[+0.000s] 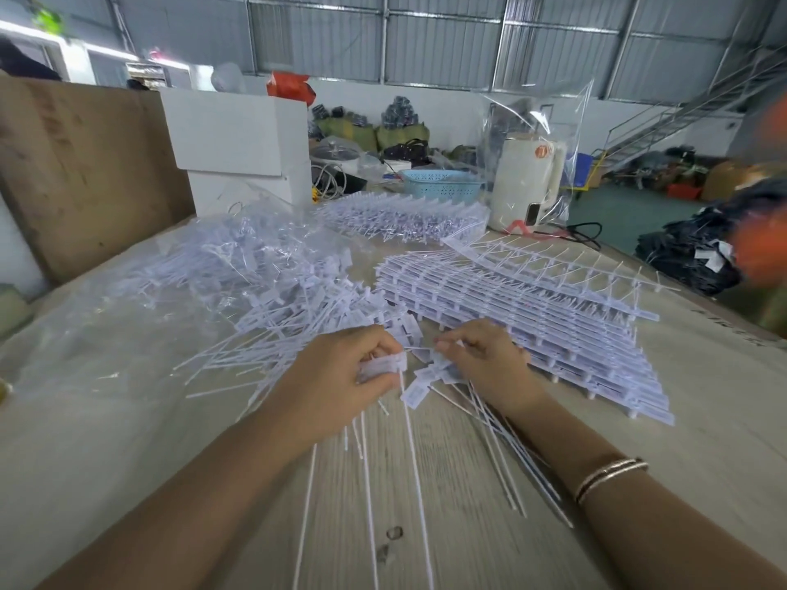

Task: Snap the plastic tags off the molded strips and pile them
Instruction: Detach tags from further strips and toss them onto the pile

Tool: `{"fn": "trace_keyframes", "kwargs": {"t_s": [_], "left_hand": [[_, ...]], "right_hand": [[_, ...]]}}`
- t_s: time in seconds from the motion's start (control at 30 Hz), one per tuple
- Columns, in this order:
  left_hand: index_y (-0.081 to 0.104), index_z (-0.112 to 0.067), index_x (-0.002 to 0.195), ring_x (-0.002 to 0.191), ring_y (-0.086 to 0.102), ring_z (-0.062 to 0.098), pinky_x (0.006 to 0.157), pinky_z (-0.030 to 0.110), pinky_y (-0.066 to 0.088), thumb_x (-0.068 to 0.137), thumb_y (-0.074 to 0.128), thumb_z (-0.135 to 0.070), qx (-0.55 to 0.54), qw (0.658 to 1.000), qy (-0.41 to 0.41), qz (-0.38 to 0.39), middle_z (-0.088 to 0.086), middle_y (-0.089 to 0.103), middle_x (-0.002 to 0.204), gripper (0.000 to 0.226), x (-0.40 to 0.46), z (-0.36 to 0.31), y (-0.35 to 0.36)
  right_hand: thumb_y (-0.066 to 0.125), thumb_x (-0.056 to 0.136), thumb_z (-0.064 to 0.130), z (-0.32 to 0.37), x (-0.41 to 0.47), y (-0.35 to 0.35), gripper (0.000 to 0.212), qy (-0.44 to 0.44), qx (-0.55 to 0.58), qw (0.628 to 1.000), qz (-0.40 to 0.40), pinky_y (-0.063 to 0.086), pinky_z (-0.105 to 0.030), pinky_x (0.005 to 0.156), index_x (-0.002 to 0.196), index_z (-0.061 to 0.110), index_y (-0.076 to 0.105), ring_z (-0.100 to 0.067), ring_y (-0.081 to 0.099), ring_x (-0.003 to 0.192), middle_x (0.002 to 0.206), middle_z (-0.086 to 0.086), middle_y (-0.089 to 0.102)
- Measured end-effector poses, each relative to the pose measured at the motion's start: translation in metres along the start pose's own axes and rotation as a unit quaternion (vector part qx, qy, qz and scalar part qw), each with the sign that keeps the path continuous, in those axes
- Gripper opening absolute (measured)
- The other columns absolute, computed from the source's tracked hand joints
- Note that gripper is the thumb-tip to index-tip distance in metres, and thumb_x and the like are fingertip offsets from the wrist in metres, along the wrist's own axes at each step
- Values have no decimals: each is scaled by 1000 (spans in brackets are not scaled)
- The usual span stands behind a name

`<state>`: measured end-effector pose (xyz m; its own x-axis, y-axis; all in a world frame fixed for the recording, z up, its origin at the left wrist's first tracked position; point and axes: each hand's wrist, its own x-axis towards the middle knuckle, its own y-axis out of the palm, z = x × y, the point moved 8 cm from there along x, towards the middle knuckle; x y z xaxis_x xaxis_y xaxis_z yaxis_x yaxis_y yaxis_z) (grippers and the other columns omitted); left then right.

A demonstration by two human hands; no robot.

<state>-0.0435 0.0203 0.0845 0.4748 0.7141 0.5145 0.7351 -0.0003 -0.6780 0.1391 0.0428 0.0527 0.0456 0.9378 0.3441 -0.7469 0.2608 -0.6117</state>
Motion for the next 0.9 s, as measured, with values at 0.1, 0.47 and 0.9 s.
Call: {"fn": "trace_keyframes", "kwargs": {"t_s": [0.1,0.47,0.9], "left_hand": [[66,-27,98,83,58,-2,72,19,45,77,73,-19,-1,1000,-15,-3,-17,65,88,23,1,0,10],[53,-27,119,87,57,5,74,31,49,83,68,-27,34,999,18,-24,-14,60,96,40,0,-14,12],[56,-27,118,89,57,9,71,30,48,79,56,-36,118,992,19,25,-11,62,102,40,-4,-4,15]], "right_hand": [[63,88,30,2,-3,-4,17,-6,-66,997,-27,37,-49,95,103,36,65,-17,50,101,99,7,55],[64,86,28,47,-21,11,24,-64,34,995,69,24,-7,80,62,33,63,2,42,88,81,9,57],[51,94,25,25,-20,1,33,10,169,985,11,36,-22,70,71,2,51,-7,41,69,70,1,40]]}}
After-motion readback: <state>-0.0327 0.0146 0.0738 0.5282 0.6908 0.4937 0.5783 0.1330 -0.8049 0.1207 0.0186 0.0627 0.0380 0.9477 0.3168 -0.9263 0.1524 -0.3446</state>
